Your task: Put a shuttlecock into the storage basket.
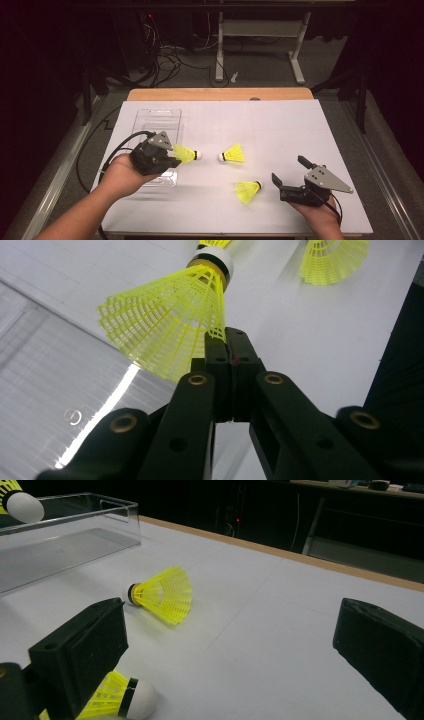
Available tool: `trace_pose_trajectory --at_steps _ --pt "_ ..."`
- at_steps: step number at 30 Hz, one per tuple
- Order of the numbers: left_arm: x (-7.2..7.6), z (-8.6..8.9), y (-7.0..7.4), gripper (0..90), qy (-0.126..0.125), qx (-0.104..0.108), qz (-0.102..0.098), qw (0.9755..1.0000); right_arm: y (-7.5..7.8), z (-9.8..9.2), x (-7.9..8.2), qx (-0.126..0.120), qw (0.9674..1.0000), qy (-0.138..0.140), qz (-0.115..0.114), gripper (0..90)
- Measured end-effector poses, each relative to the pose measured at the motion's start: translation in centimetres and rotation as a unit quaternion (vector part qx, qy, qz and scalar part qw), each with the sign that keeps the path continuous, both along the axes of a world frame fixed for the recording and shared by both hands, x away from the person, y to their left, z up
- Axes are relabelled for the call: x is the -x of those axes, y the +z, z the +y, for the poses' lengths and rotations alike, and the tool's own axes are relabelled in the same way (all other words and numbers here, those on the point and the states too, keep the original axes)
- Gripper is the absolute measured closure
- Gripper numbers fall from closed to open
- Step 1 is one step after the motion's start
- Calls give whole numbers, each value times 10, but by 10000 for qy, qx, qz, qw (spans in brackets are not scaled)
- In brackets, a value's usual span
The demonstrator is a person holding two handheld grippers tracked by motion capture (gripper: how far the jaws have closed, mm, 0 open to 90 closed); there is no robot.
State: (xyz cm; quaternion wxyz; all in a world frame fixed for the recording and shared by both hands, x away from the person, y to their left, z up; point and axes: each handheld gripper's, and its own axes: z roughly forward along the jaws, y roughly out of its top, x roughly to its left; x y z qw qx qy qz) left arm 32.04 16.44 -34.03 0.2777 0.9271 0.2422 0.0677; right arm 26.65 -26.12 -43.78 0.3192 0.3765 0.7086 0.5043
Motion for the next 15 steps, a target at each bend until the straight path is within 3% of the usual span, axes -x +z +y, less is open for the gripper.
trace_pose_trajectory --at_steps 15 --pt "-4 33 4 898 304 -58 -78 9995 -1 1 0 4 10000 2 7 15"
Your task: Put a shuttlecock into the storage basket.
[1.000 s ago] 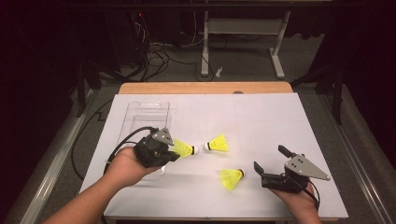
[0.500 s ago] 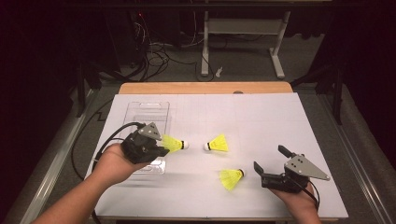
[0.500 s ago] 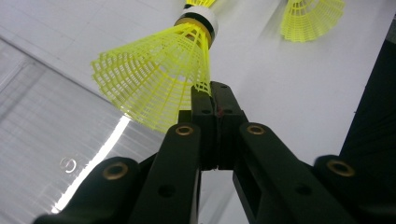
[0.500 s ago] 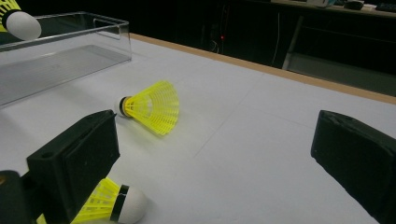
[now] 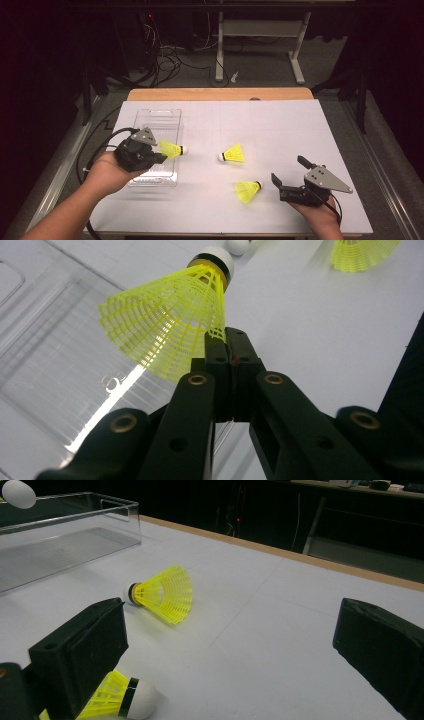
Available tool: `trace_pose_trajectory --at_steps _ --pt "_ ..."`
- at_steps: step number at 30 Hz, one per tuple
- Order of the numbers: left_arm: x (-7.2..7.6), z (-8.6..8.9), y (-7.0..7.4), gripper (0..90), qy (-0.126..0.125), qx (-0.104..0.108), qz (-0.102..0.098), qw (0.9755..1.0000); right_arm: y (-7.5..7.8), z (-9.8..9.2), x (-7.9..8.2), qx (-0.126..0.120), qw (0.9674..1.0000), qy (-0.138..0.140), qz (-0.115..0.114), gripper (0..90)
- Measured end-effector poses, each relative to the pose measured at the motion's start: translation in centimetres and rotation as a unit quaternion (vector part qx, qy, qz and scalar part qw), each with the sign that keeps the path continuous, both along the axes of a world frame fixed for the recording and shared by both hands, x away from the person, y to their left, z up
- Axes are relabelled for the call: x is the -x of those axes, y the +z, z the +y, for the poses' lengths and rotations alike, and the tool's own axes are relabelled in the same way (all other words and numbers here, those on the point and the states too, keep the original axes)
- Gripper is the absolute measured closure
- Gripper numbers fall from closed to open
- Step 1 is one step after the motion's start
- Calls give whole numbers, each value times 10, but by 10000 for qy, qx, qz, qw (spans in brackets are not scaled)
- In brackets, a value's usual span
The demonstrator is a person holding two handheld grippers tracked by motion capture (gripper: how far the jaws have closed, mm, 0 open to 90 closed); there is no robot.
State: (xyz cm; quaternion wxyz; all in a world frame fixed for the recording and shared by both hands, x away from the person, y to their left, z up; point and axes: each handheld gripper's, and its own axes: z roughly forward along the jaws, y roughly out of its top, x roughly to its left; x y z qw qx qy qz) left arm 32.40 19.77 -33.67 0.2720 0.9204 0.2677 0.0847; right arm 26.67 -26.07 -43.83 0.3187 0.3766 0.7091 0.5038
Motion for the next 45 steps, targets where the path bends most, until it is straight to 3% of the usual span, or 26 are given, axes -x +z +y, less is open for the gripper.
trace_pose_trajectory --at_steps 15,36,40,45 --pt "-11 33 -2 898 331 -165 20 9993 -1 0 0 -47 10000 7 28 16" --pt "-36 56 -6 898 667 -210 248 9972 0 -1 0 -24 10000 10 9 16" --pt "-42 56 -6 898 710 -270 280 9967 0 0 0 -16 10000 17 10 16" --pt "-50 55 -6 898 765 -194 322 9964 -1 -1 0 -35 10000 19 7 16"
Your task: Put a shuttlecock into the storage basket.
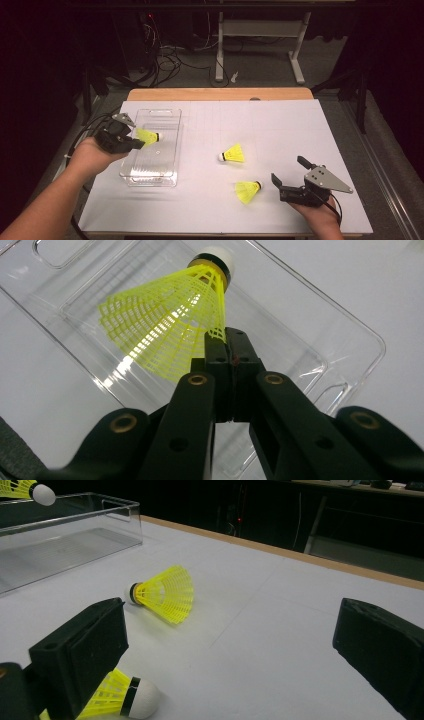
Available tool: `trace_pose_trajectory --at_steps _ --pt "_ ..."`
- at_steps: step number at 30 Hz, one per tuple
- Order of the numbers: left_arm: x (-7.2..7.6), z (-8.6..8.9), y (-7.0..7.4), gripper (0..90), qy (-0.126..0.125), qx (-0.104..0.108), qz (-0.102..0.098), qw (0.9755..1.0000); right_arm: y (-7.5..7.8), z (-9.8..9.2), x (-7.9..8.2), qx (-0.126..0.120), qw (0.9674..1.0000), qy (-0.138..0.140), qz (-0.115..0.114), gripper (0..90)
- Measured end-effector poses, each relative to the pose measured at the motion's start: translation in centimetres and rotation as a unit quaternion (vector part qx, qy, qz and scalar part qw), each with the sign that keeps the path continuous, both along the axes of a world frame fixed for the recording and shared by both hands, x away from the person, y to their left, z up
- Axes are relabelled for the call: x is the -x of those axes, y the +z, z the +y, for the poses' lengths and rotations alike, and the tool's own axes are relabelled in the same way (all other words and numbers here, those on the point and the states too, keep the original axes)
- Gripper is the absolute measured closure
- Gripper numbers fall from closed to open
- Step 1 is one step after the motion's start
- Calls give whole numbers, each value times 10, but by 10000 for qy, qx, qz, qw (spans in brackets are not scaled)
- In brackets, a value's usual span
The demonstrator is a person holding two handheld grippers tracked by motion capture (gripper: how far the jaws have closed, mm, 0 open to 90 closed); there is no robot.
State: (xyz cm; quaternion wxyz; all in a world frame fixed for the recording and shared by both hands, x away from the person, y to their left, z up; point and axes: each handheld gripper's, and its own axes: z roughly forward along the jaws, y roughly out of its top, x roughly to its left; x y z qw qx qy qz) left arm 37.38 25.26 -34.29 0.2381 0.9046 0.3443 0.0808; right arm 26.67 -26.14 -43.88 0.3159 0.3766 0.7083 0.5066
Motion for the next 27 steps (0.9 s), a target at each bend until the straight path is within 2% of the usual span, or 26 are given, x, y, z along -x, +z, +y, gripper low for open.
trace_pose_trajectory --at_steps 7,15,27 --pt "-11 -4 -1 898 29 -107 36 9999 0 0 0 -6 10000 -6 10 16" --pt "-17 -9 -6 897 57 -237 43 9997 0 -1 0 -20 10000 0 18 16" --pt "-31 -6 -25 897 209 -320 295 9988 0 0 0 -8 10000 26 -6 16"
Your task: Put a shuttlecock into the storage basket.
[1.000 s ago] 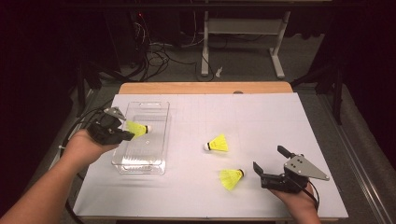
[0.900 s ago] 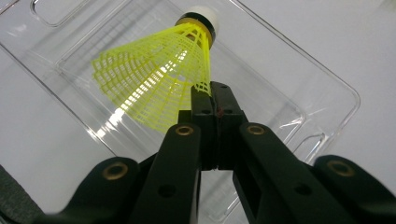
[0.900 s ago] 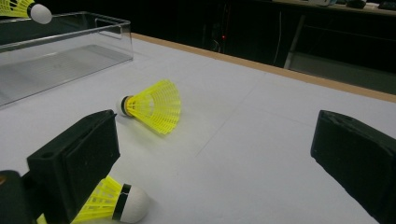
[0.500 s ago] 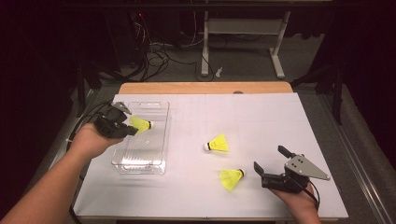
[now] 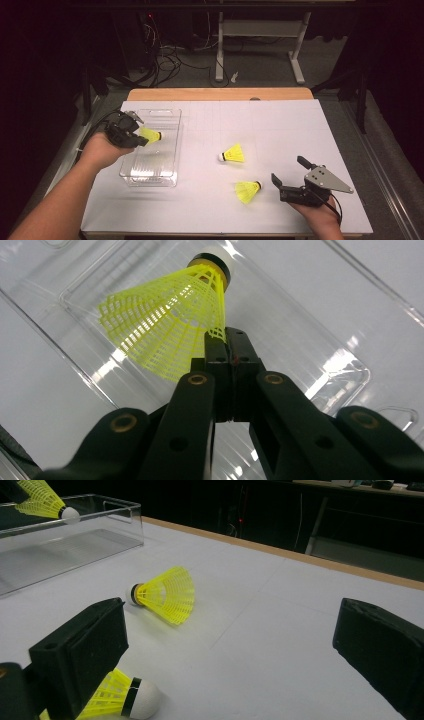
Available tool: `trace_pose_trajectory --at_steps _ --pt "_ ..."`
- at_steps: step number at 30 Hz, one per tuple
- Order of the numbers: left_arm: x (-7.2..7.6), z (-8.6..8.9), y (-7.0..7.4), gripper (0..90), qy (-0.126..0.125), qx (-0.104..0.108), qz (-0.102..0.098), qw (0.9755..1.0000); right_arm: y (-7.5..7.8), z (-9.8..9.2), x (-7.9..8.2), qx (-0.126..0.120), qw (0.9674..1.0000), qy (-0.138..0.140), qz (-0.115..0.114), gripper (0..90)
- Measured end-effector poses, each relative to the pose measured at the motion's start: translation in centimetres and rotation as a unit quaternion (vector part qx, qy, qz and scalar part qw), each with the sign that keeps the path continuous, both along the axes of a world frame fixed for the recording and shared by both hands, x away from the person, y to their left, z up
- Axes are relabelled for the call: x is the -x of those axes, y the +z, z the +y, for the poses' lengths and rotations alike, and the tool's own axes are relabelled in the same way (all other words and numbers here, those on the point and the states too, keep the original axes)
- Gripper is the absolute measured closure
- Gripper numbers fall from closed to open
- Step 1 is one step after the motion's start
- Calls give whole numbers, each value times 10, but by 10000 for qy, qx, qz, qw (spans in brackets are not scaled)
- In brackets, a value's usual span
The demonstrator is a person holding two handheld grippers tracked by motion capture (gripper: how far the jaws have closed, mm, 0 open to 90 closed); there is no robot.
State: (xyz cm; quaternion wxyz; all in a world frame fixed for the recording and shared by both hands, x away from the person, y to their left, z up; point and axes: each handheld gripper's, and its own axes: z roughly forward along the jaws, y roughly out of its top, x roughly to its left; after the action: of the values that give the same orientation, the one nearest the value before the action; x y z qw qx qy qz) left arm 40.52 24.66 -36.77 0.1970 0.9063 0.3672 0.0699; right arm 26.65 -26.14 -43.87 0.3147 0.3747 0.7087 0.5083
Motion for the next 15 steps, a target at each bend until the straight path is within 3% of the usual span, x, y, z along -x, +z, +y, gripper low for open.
trace_pose_trajectory --at_steps 4,9,15 --pt "-3 -3 -2 898 -6 60 20 10000 -1 1 0 -3 10000 3 30 16" --pt "-6 -9 -9 898 -15 -63 104 9999 0 0 0 -9 10000 17 -1 16" --pt "-9 -7 -14 897 59 -25 148 9999 0 0 0 -8 10000 21 -11 16"
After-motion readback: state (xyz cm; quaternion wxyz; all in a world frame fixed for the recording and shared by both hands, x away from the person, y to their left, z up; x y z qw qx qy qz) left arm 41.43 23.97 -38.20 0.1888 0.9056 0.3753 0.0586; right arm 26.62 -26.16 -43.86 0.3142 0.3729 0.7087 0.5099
